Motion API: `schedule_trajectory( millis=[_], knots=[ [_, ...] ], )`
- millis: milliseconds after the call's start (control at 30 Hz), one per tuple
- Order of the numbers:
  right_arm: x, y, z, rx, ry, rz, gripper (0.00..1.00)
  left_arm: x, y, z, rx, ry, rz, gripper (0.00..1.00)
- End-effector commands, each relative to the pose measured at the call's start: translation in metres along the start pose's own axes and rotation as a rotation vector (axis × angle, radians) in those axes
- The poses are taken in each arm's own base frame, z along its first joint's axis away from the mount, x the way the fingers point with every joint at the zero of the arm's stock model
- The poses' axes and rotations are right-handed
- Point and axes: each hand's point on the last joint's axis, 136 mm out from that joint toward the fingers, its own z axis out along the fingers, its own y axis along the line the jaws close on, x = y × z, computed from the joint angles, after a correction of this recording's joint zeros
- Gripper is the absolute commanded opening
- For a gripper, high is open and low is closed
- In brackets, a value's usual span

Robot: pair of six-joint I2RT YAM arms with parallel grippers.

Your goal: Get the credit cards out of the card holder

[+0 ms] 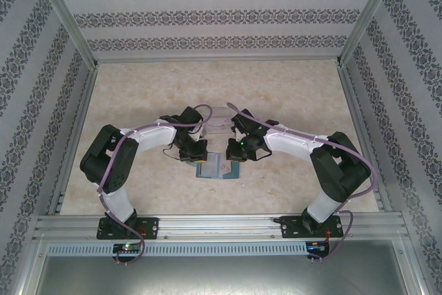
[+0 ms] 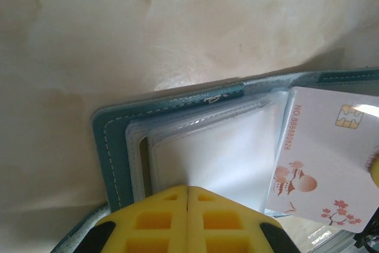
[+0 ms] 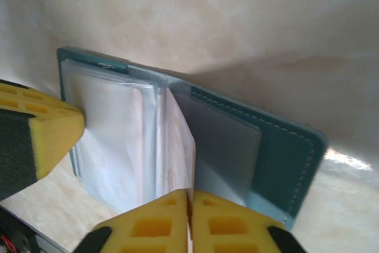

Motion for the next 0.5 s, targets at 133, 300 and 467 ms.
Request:
schedule_trajectory(
  millis=[133, 300, 467],
  knots=[
    [0.003, 0.011, 0.008, -0.024, 0.011, 0.022, 0.16, 0.014, 0.011, -0.001, -0.066, 0.04, -0.022, 0.04],
    [0.004, 0.008, 0.007, -0.006, 0.007, 0.026, 0.09, 0.014, 0.012, -0.002, -0.067, 0.039, -0.022, 0.04],
    [0.001, 0.01, -0.005, -0.012, -0.021, 0.014, 0.07, 0.013, 0.009, -0.007, -0.063, 0.021, -0.025, 0.05]
  ],
)
